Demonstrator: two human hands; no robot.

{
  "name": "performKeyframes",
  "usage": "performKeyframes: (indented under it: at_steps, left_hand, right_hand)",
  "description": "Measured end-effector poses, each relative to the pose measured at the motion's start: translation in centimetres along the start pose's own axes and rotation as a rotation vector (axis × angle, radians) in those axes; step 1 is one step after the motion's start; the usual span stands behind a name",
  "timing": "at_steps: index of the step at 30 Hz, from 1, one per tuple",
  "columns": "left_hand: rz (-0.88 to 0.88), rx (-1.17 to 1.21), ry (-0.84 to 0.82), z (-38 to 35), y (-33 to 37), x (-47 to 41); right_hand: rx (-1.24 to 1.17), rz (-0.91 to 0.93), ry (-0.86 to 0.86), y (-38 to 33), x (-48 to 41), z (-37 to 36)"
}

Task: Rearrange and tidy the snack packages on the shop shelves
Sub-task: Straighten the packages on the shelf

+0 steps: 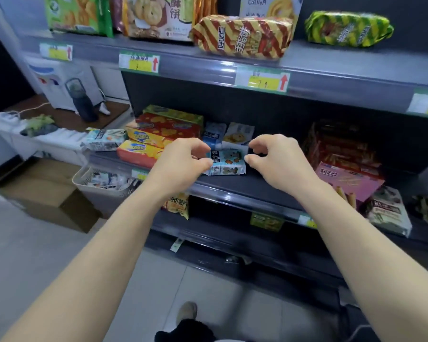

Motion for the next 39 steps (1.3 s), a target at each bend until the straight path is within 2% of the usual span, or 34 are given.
performKeyframes:
  at_steps: [6, 19, 24, 28, 35, 39]
  left_hand:
    - [-0.016, 0.043, -0.103, -3.2, -3.1, -4.6]
    - [0.023, 0.237, -0.288, -10.0, -9.2, -14.5]
    - [0.061, 0.289, -0.295, -13.1, -9.8, -17.2]
    - [0.086, 0.291, -0.235, -14.8, -10.1, -19.8]
    - [0.171, 0.098, -0.204, -17.9, -11.5, -23.0]
    - [0.223, 0.122, -0.204, -19.2, -12.2, -24.0]
  right_hand:
    - [-0.029, -0.15, -0.025, 2.4, -3.7, -3.9]
    - [-0.133, -0.407, 0.103, 8.8, -10.6, -9.8]
    - [-0.123, -0.402, 0.087, 10.7, -13.5, -10.9]
    - [-0.113, -0.382, 0.027, 12.2, -16.0, -12.0]
    - [-0.146, -0.361, -0.078, 14.9, -19.1, -14.5]
    - [-0.213, -0.342, -0.095, 15.6, -20.5, -15.4]
Point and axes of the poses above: each hand's wrist, its own x-axis away from the middle knuckle, its own z-axis out of the back of the hand, y = z × x, the point moved 10 cm from there along -x, towards the middle knuckle, and after that the axes turned 3 degrees about -z, right-handed, at the moved point
